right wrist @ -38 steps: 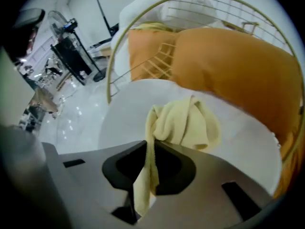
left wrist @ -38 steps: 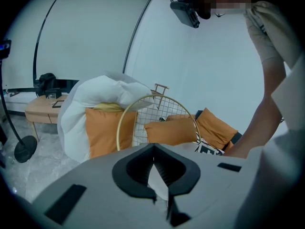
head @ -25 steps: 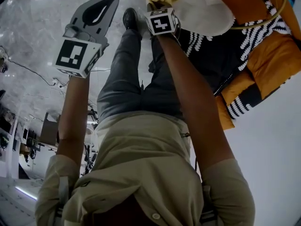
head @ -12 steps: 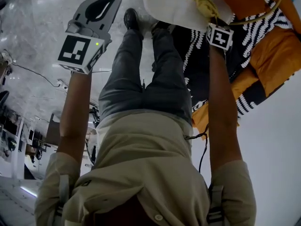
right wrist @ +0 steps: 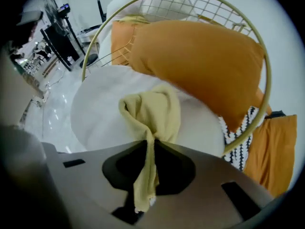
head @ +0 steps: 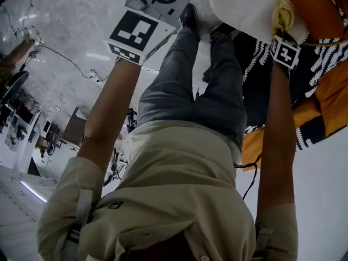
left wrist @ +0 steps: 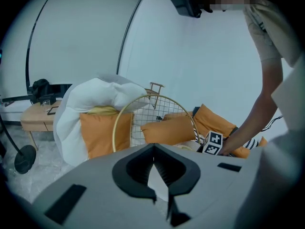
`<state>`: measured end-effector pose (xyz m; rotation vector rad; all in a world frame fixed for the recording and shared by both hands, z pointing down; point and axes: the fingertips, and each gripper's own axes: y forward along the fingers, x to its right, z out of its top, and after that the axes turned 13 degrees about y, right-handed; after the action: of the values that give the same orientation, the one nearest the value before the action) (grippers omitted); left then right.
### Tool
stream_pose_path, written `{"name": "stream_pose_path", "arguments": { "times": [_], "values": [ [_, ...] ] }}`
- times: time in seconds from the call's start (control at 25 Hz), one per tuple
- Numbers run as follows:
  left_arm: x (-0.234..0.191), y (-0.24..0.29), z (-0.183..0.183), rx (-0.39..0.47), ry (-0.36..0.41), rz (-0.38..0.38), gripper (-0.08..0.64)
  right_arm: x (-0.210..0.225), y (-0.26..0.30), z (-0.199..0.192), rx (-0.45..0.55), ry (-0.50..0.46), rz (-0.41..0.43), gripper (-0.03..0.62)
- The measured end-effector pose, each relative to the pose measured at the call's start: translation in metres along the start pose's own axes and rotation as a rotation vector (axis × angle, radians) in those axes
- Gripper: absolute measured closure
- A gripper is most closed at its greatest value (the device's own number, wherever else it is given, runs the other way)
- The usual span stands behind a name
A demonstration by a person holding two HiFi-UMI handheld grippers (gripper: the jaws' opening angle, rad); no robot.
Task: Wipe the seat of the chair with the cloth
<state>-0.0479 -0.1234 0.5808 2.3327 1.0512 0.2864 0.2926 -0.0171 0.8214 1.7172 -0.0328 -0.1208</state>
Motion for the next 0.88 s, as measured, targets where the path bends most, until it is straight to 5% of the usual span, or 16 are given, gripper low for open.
{"name": "stream_pose_path", "arguments": {
  "times": [0.2,0.4,0.88],
  "values": [
    [-0.001,-0.01,0.004,-0.011,0.02,-0.007,0.545,-0.095,0.016,-0.01,-0.054,-0.056,0.125,0.534],
    [-0.006,-0.037,0.028,0.008,0.051,0.016,0.545,-0.159,-0.021,0.012,-0.032,-0.062,0.354,0.535],
    [-0.007,-0.15,0.148,0.172,0.122,0.105,0.545,-0.15,-0.243,0.095,0.322,-0.068,0.423,0.534]
  ]
}}
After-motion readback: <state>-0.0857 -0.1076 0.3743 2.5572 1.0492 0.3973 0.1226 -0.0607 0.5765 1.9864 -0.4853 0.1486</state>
